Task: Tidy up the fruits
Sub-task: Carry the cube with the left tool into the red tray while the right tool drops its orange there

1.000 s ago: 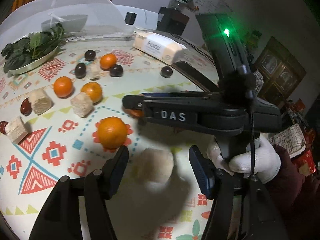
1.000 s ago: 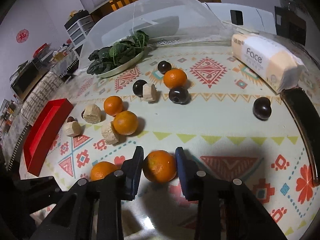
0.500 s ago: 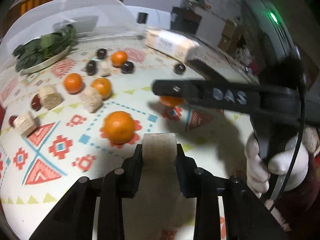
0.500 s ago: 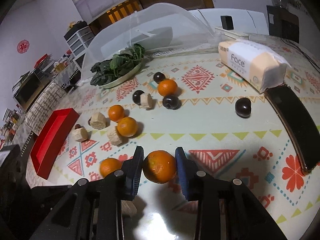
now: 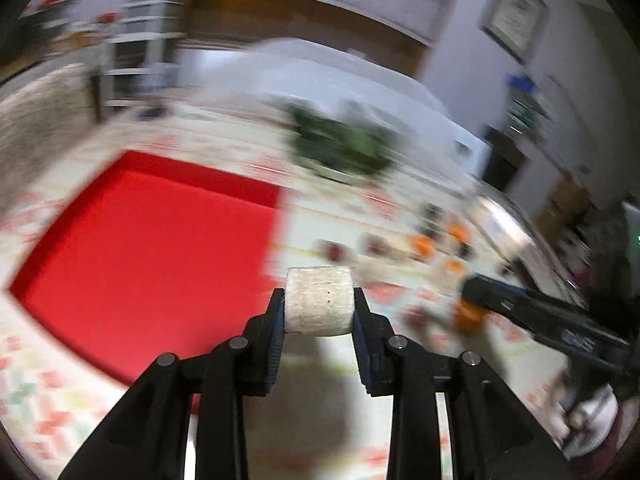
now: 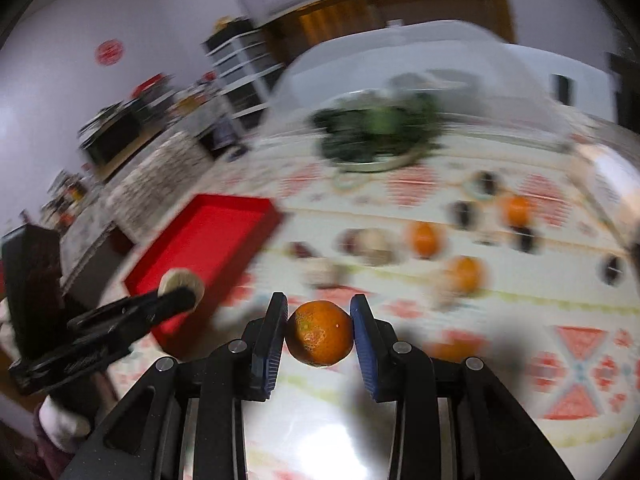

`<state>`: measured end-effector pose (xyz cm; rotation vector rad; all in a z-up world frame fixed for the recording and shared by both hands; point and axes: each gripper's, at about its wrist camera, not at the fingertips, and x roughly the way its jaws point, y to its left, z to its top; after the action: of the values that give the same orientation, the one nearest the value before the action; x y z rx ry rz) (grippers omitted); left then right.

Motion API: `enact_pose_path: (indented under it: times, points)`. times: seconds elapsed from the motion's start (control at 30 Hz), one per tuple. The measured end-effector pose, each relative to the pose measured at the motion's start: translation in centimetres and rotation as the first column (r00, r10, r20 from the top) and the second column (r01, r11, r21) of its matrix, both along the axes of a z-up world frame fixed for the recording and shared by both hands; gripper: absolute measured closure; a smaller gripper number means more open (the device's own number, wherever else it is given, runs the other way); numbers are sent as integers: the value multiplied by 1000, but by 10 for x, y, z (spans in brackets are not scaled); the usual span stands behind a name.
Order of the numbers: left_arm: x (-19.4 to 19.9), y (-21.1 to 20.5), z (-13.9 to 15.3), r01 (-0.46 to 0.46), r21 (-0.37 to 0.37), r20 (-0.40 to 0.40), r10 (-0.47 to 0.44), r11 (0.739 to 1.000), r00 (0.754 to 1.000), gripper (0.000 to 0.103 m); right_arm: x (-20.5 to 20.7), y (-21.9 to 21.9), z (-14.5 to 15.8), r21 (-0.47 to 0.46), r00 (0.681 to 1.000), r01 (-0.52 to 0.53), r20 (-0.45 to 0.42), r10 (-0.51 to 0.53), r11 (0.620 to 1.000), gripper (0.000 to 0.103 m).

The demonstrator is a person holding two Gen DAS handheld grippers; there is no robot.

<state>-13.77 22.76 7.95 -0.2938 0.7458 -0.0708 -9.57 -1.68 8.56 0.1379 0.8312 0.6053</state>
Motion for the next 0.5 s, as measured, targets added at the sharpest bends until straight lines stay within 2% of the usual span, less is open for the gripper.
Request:
enact_pose_path:
  times: [0.1,0.23,0.33,0.5]
  points:
    - [-7,45,-3,-117,21,-11,117,993,993,73,1,55,0,22,996,-92,-9,93,995,68]
    - [-11,94,-12,-219,15,-32,220,976,975,73,0,130,-4,29,980,-197,-15,197,980,68]
    - [-9,122,-24,-250,0,-57,250,968,967,73,-1,173,-14,13,968,-250,-29,250,968,68]
    - [-2,135,-35,-259,-15,-81,257,966,963,73,0,219,-37,-40,958,-285,-57,282,958,68]
